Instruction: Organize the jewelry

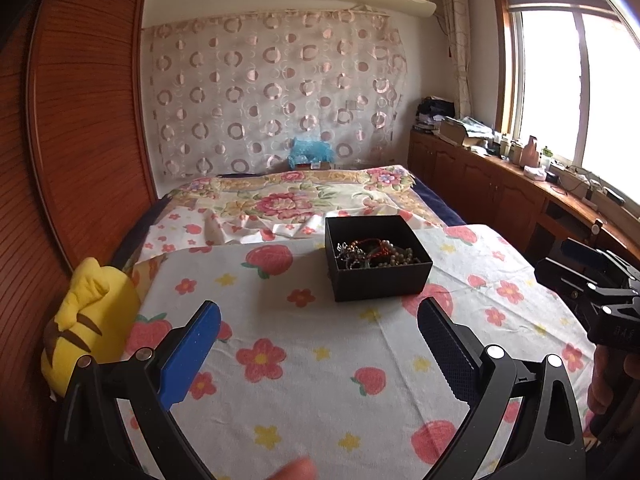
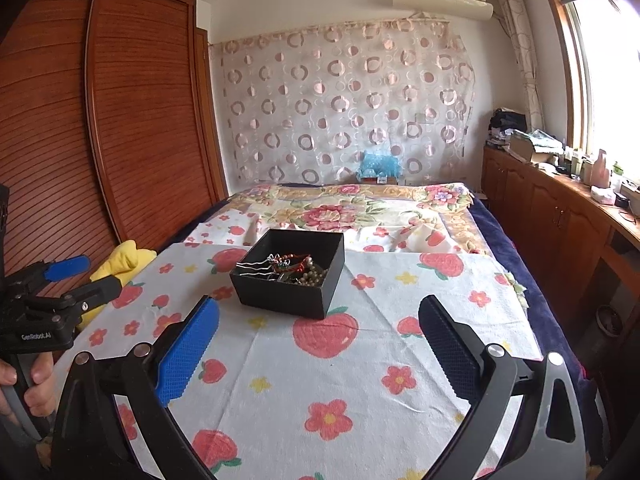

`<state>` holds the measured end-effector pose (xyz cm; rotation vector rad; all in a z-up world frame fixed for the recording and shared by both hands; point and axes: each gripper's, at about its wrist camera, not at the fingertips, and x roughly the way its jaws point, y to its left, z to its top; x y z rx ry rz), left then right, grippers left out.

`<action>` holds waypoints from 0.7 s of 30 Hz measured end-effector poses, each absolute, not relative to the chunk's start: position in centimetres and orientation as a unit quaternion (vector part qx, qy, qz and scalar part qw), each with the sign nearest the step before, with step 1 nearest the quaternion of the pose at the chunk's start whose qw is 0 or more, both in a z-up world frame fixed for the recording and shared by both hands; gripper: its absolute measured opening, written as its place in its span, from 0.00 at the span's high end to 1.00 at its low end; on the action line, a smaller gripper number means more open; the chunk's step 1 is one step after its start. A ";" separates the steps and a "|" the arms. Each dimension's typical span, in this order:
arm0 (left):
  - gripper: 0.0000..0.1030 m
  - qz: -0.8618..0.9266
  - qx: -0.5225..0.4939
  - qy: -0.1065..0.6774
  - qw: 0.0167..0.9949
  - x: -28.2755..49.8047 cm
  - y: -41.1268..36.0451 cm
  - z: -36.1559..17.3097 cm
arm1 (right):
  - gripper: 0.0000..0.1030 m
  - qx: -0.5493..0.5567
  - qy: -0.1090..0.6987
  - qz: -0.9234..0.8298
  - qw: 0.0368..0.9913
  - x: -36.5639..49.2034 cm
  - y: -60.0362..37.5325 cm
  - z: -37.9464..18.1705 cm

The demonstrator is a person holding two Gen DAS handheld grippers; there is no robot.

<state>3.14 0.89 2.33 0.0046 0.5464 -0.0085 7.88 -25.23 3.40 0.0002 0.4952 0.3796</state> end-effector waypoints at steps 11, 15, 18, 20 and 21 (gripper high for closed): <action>0.08 -0.004 0.002 0.258 0.966 2.1 0.5 2.2 | 0.02 0.001 0.240 0.179 0.954 7.3 -25.5 3.3; 0.08 -0.006 0.001 0.260 0.966 2.3 0.4 2.1 | 0.02 0.003 0.240 0.179 0.954 7.3 -25.5 3.2; 0.08 -0.008 0.001 0.260 0.966 2.2 0.3 2.2 | 0.02 0.002 0.239 0.178 0.954 7.2 -25.6 3.2; 0.08 -0.007 0.001 0.260 0.966 2.3 0.3 2.1 | 0.02 0.002 0.240 0.179 0.954 7.3 -25.6 3.3; 0.08 -0.007 0.001 0.260 0.966 2.3 0.2 2.2 | 0.02 0.001 0.239 0.178 0.955 7.2 -25.6 3.2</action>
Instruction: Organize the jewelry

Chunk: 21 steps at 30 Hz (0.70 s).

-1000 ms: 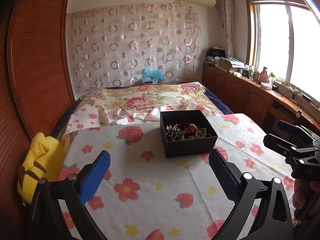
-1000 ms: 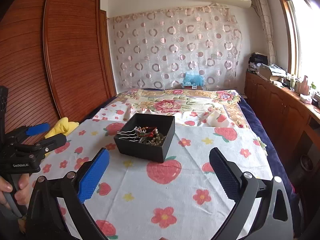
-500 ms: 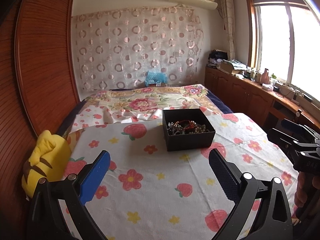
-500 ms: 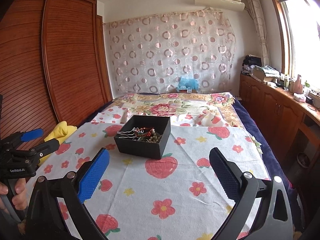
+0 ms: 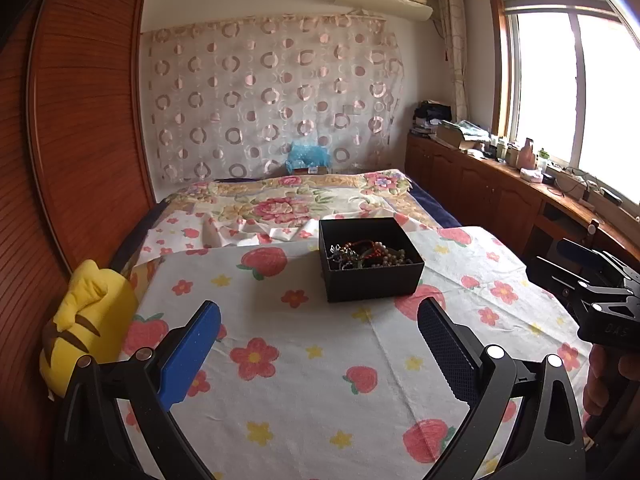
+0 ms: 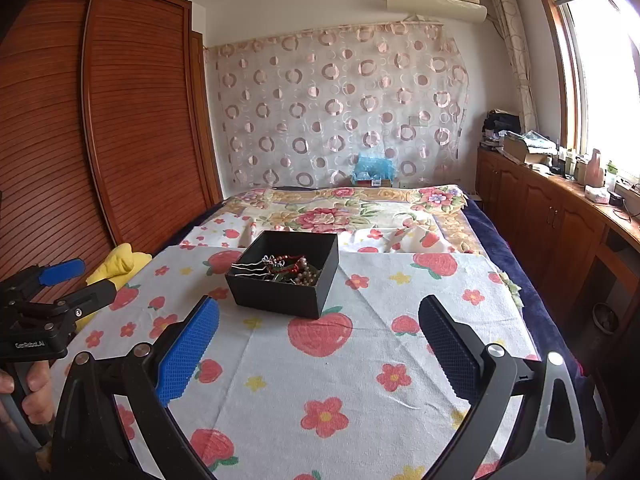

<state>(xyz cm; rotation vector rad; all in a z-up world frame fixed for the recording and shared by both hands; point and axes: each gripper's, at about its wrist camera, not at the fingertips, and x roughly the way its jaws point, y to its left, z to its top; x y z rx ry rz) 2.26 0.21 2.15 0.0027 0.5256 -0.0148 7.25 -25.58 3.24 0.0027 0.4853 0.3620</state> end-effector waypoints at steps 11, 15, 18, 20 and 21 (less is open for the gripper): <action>0.08 -0.010 0.000 0.261 0.965 2.1 0.1 2.2 | 0.02 0.002 0.240 0.176 0.955 7.3 -25.7 3.1; 0.08 -0.011 0.000 0.260 0.966 2.0 -0.1 2.2 | 0.02 0.003 0.240 0.176 0.955 7.3 -25.8 3.0; 0.08 -0.012 0.000 0.259 0.966 1.9 -0.2 2.2 | 0.02 0.003 0.240 0.176 0.955 7.3 -25.8 3.1; 0.08 -0.012 0.000 0.259 0.966 1.9 -0.2 2.2 | 0.02 0.003 0.240 0.176 0.955 7.3 -25.7 3.1; 0.08 -0.012 0.000 0.258 0.966 1.9 -0.3 2.2 | 0.02 0.004 0.240 0.177 0.954 7.3 -25.8 3.1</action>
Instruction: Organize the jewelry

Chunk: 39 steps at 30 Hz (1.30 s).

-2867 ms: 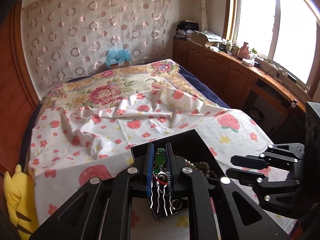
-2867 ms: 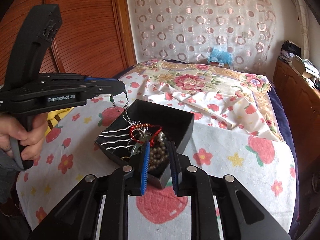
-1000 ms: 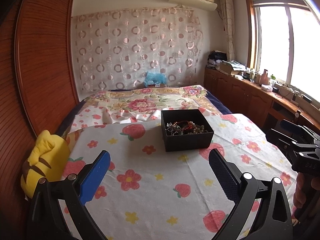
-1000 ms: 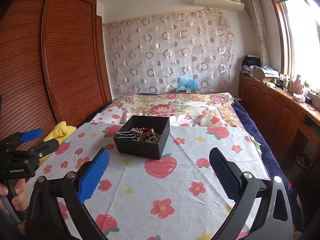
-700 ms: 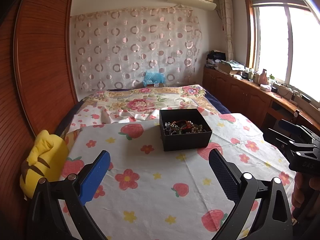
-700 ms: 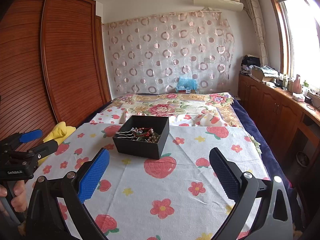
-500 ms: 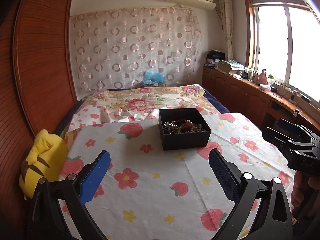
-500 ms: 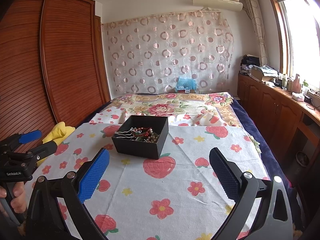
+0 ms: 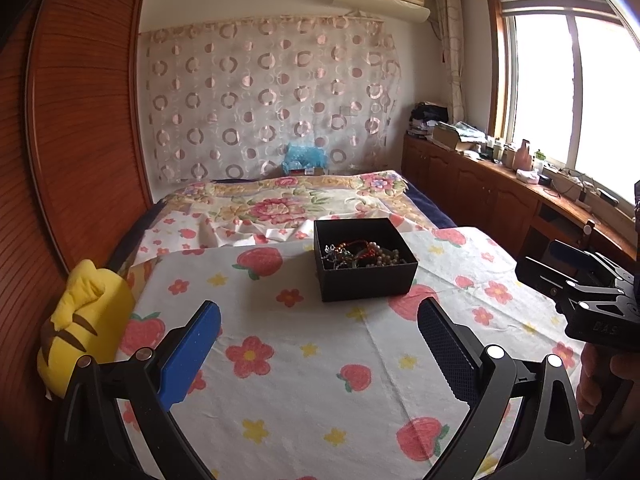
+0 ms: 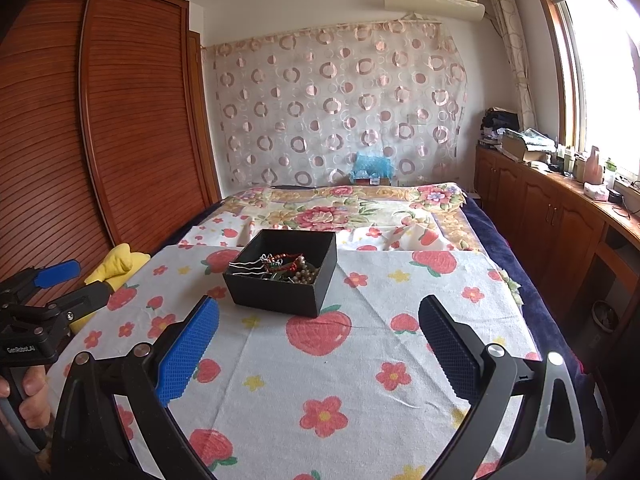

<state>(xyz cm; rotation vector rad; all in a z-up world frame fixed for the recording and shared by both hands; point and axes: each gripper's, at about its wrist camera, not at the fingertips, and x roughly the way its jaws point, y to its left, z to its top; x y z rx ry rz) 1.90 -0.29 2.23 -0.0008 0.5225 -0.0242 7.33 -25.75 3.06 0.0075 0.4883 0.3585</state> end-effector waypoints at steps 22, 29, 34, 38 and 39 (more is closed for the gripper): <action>0.08 -0.014 0.001 0.255 0.967 1.7 -0.8 2.7 | 0.02 0.003 0.240 0.177 0.955 7.3 -25.8 3.2; 0.08 -0.014 0.001 0.255 0.967 1.7 -0.8 2.7 | 0.02 0.004 0.240 0.176 0.955 7.3 -25.8 3.2; 0.08 -0.014 0.001 0.254 0.967 1.7 -0.7 2.7 | 0.02 0.004 0.240 0.176 0.955 7.3 -25.8 3.1; 0.08 -0.014 0.000 0.255 0.967 1.7 -0.7 2.7 | 0.02 0.003 0.240 0.176 0.955 7.3 -25.8 3.1; 0.08 -0.014 0.001 0.254 0.967 1.7 -0.7 2.7 | 0.02 0.004 0.240 0.176 0.955 7.3 -25.8 3.1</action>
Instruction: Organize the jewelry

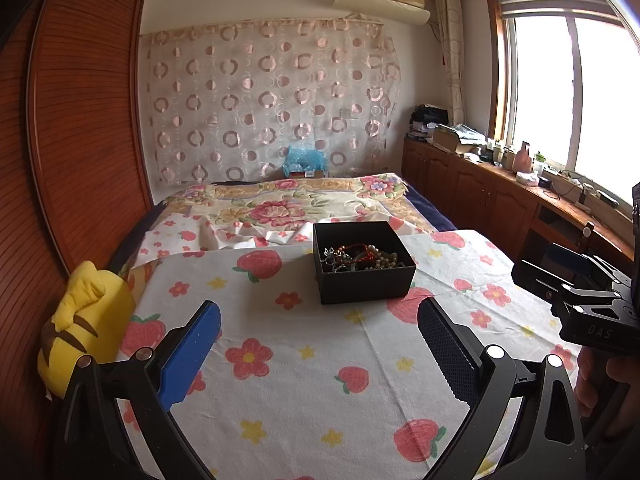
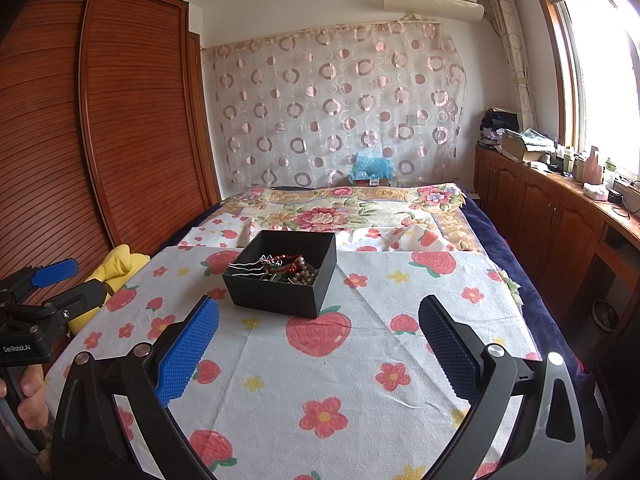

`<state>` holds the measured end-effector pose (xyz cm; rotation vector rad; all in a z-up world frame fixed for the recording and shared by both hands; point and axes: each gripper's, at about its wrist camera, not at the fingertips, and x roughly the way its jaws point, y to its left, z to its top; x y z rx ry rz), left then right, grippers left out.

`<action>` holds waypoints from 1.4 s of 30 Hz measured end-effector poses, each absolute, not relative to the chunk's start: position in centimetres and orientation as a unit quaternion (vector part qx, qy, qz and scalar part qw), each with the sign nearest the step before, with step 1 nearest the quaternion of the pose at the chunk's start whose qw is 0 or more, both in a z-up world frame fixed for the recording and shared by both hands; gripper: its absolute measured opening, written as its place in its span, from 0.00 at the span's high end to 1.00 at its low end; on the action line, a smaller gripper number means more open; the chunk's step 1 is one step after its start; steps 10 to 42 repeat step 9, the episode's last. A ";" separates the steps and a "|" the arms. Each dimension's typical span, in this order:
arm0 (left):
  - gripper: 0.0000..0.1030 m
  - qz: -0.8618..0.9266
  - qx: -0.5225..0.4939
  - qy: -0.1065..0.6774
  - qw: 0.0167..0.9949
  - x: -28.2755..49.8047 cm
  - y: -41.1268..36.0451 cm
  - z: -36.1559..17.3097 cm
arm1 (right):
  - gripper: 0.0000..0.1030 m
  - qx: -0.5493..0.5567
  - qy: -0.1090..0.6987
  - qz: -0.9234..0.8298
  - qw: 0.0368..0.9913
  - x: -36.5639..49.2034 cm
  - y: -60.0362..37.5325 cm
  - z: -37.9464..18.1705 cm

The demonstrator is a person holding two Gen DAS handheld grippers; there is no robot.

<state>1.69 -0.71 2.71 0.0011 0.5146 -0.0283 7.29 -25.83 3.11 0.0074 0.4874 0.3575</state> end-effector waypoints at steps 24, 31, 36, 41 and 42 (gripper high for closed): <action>0.08 -0.015 0.000 0.255 0.967 1.7 -0.8 2.7 | 0.02 0.003 0.239 0.175 0.955 7.3 -25.9 3.1; 0.08 -0.015 0.000 0.255 0.967 1.7 -0.8 2.7 | 0.02 0.003 0.239 0.175 0.955 7.3 -25.9 3.1; 0.08 -0.015 0.000 0.255 0.967 1.7 -0.8 2.7 | 0.02 0.003 0.239 0.175 0.955 7.3 -25.9 3.1; 0.08 -0.015 0.000 0.255 0.967 1.7 -0.8 2.7 | 0.02 0.003 0.239 0.175 0.955 7.3 -25.9 3.1; 0.08 -0.015 0.000 0.255 0.967 1.7 -0.8 2.7 | 0.02 0.003 0.239 0.175 0.955 7.3 -25.9 3.1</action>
